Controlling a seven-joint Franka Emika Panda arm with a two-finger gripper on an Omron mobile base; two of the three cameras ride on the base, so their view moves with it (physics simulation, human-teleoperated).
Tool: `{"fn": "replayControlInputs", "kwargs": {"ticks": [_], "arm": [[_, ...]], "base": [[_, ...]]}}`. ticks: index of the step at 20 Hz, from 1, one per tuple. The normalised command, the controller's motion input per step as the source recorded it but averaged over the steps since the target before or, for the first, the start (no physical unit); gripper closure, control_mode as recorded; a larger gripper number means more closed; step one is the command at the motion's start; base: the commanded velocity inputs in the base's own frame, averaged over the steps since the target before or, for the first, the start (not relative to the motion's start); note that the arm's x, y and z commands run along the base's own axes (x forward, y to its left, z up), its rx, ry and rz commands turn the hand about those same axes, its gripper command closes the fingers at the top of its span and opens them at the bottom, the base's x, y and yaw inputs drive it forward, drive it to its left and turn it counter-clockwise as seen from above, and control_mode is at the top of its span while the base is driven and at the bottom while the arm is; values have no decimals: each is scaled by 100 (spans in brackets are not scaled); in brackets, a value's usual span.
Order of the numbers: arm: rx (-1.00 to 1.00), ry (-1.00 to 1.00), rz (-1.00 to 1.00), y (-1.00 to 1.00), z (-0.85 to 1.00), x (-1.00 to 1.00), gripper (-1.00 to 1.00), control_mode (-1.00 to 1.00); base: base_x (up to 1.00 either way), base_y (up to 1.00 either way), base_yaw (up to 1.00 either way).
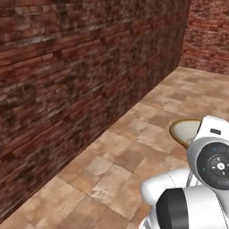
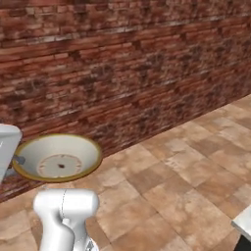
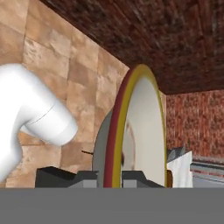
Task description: Pick up the bowls from the cabinet and place each bowl in front of a stool on the dining counter.
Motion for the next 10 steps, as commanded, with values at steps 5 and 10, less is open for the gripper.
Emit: {"fn": "replayControlInputs", "kwargs": {"ticks": [5, 10], "arm": [[0, 0, 0, 0, 0, 0, 100, 100], [0, 0, 0, 0, 0, 0, 100, 100]], "base": [[100, 75, -57], [100, 75, -58]]}}
